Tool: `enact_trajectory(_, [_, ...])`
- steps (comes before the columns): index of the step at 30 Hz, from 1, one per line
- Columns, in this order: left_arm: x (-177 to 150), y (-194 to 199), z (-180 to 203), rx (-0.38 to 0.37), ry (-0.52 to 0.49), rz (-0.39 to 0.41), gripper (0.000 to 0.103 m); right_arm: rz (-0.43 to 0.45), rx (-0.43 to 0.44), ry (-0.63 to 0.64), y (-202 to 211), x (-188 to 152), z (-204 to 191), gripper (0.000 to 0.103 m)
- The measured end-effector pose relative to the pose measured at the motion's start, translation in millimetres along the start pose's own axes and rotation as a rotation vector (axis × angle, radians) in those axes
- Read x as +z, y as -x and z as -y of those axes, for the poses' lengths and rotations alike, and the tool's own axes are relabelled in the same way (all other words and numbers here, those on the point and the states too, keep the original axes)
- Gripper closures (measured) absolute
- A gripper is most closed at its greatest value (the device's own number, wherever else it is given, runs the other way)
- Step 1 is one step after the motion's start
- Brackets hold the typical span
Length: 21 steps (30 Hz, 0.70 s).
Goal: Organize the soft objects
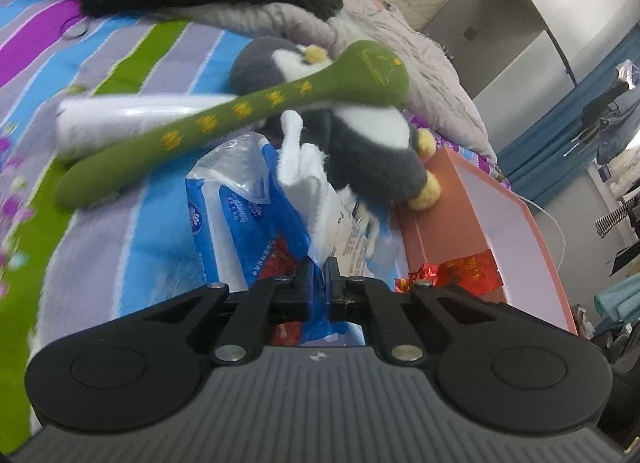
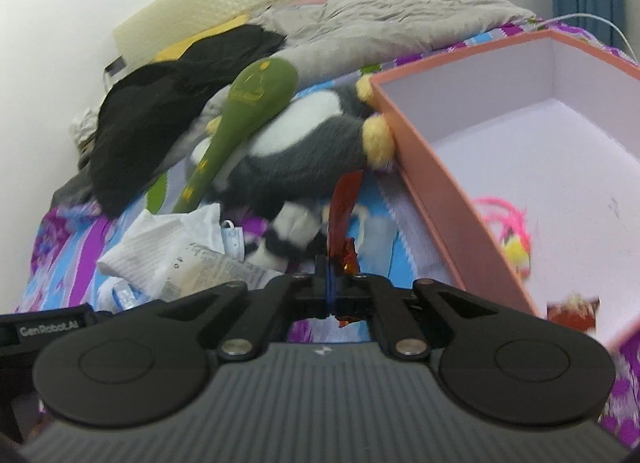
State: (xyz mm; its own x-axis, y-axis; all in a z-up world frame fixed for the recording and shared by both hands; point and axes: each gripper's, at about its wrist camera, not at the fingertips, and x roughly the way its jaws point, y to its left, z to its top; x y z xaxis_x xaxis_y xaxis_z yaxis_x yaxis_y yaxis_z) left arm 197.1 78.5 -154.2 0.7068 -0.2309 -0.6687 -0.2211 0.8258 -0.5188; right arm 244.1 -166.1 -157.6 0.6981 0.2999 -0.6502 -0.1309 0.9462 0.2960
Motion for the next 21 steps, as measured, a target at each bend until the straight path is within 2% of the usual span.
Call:
enact_trajectory(7, [-41.7, 37.1, -27.0, 0.039, 0.043, -0.024, 0.097, -0.069, 0.037, 0.028, 22.6, -30.7, -8.1, 0.099])
enact_trajectory(11, [-55.5, 46.1, -43.6, 0.075, 0.06, -0.062, 0.095, -0.137, 0.035, 0.037, 20.9, -44.9, -9.6, 0.099])
enact_trajectory(13, [-59.4, 51.6, -49.8, 0.092, 0.064, -0.067, 0.092, -0.149, 0.036, 0.042, 23.0, -49.4, -10.0, 0.099])
enact_trajectory(15, [-61.5, 57.6, -54.5, 0.09, 0.068, -0.066, 0.081, -0.149, 0.037, 0.049, 26.9, -52.4, -10.3, 0.099])
enact_trajectory(17, [-63.5, 65.1, -56.6, 0.091, 0.064, -0.05, 0.075, -0.147, 0.04, 0.054, 30.7, -53.6, -9.5, 0.099])
enact_trajectory(21, [-63.0, 74.4, -56.0, 0.095, 0.041, -0.025, 0.072, -0.147, 0.041, 0.058, 32.3, -51.9, -8.3, 0.099])
